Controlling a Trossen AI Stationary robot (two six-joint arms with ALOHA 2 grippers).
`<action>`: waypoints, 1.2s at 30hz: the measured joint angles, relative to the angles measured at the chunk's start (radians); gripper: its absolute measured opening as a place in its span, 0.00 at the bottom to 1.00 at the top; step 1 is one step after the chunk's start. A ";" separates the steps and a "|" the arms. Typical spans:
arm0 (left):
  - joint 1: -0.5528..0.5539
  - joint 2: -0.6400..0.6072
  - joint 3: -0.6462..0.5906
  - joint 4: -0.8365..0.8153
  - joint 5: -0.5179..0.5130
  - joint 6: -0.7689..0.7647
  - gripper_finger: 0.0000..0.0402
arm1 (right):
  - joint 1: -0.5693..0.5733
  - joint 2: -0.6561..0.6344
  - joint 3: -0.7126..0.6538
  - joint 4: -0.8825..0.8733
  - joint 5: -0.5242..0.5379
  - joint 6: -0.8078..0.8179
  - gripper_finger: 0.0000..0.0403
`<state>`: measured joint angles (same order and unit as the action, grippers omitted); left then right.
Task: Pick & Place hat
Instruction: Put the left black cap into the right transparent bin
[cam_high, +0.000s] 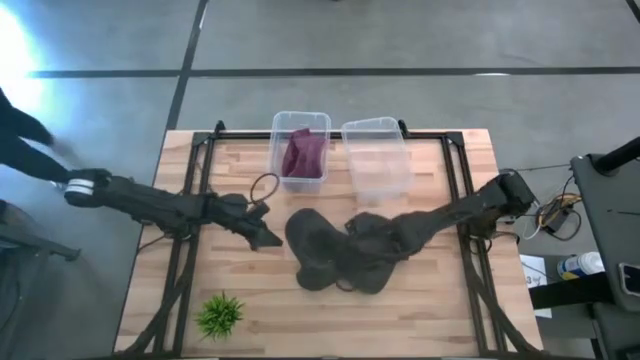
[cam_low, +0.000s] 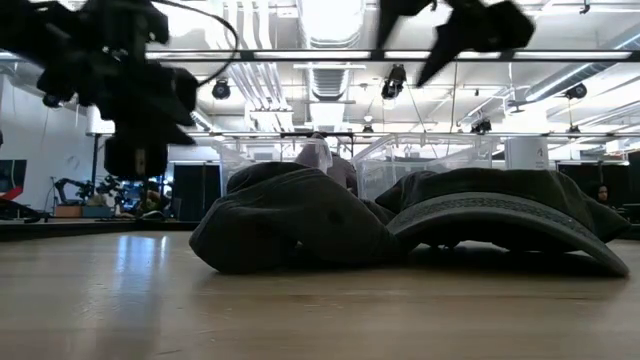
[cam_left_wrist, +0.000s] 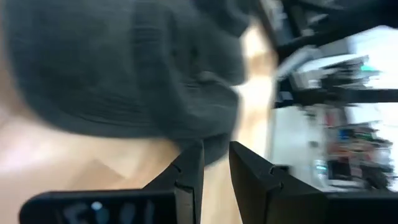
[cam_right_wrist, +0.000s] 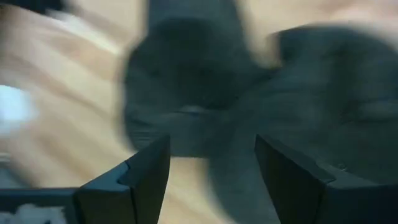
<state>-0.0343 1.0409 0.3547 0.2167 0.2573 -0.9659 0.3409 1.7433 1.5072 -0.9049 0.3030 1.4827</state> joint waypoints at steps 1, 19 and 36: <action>0.002 0.023 0.014 -0.025 -0.016 0.008 0.18 | 0.003 0.006 -0.025 0.077 0.005 0.023 0.57; 0.013 0.046 0.064 -0.288 -0.344 0.125 0.18 | -0.018 0.378 -0.102 0.451 -0.088 -0.118 0.56; 0.013 0.088 0.026 -0.273 -0.161 -0.130 0.18 | -0.046 0.414 -0.052 0.454 -0.086 -0.404 0.56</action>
<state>-0.0212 1.1287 0.3803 -0.0567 0.0967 -1.0954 0.2947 2.1574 1.4555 -0.4514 0.2168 1.0782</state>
